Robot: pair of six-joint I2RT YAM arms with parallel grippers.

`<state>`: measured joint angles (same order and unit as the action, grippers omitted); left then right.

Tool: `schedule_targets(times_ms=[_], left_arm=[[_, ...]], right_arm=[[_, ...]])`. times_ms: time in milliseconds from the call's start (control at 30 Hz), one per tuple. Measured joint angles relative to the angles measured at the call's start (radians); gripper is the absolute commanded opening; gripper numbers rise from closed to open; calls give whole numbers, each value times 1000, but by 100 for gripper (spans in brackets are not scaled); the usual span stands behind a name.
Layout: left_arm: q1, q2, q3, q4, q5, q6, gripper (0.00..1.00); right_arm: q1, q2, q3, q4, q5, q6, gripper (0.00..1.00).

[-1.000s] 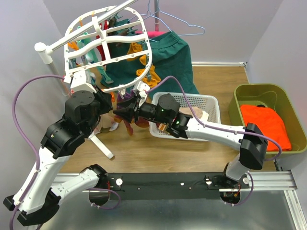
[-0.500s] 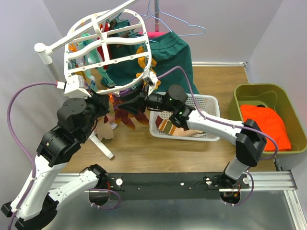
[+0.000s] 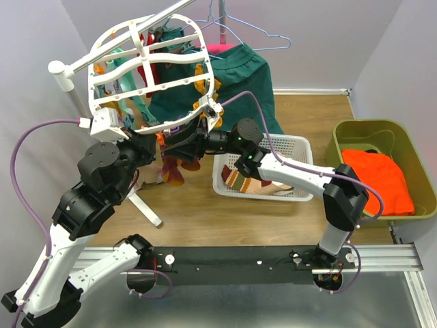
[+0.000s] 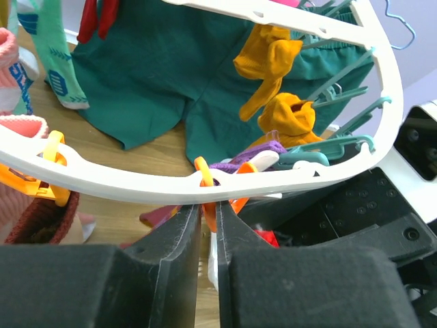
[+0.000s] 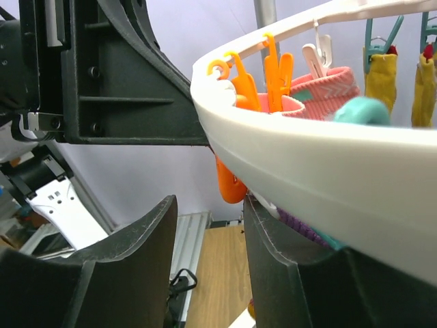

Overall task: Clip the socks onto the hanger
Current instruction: Open the clamp at the hanger.

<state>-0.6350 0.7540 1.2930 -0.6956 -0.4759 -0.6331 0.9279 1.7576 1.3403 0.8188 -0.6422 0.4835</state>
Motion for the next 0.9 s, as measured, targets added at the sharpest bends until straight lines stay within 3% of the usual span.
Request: schedule_targets(times_ms=[433, 700, 800, 900], left_arm=[[0, -6, -18, 32, 25, 0, 14], [1, -3, -22, 40, 36, 0, 15], [3, 1, -22, 39, 35, 0, 21], [5, 10, -12, 27, 34, 1, 31]], right_arm=[[-9, 26, 37, 23, -5, 39, 46], [-18, 34, 45, 10, 8, 16, 7], [-19, 35, 45, 3, 8, -3, 1], [-19, 35, 39, 3, 8, -26, 1]])
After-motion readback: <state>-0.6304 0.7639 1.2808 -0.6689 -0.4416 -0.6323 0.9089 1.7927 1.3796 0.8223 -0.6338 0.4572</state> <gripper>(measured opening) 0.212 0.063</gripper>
